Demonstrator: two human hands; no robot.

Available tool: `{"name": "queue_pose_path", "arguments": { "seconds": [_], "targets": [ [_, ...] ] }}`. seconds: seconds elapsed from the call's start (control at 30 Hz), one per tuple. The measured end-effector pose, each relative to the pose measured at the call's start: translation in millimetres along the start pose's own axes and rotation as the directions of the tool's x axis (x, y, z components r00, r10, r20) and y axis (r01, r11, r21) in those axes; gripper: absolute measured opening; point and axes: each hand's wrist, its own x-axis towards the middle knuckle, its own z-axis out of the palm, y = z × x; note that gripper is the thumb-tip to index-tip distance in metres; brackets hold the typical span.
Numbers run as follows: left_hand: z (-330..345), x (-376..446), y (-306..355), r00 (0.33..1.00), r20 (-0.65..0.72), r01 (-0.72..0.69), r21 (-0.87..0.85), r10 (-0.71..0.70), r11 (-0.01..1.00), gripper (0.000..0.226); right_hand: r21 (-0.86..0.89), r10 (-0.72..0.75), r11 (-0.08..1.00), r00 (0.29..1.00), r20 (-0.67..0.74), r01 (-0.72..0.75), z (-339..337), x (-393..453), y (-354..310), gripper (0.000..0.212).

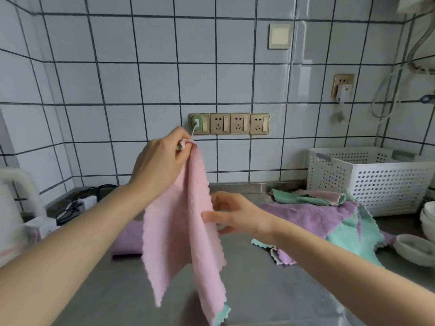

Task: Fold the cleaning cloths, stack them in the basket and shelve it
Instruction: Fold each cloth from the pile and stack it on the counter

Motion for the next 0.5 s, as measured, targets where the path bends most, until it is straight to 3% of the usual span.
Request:
{"name": "queue_pose_path", "arguments": {
  "seconds": [0.1,0.23,0.3,0.37,0.43,0.5],
  "targets": [
    [-7,3,-6,0.999,-0.035,0.014,0.105,-0.010,0.994,0.009,0.047,0.069,0.996,0.991,0.111,-0.074,-1,-4,2,0.035],
    [-13,3,-16,0.995,-0.067,0.078,0.120,-0.071,0.990,0.011,-0.061,0.073,0.996,0.985,0.155,-0.064,-4,-15,9,0.010],
    [-17,1,-23,0.996,-0.070,0.071,0.143,-0.061,0.987,0.012,-0.170,0.037,0.985,0.997,0.061,-0.026,-14,-19,11,0.017],
    [-23,-2,-31,0.996,-0.062,0.069,0.127,-0.062,0.990,0.012,-0.217,-0.055,0.976,0.989,-0.134,0.025,-31,-22,8,0.029],
    [-30,-4,-42,0.992,0.053,0.113,0.004,-0.113,0.994,0.011,-0.042,-0.082,0.996,0.952,-0.294,0.073,-52,-25,3,0.032],
    [-40,-8,-51,0.944,0.277,0.241,-0.212,-0.178,0.947,0.020,0.083,-0.045,0.994,0.947,-0.317,0.076,-68,-33,-5,0.021]
  ]
}}
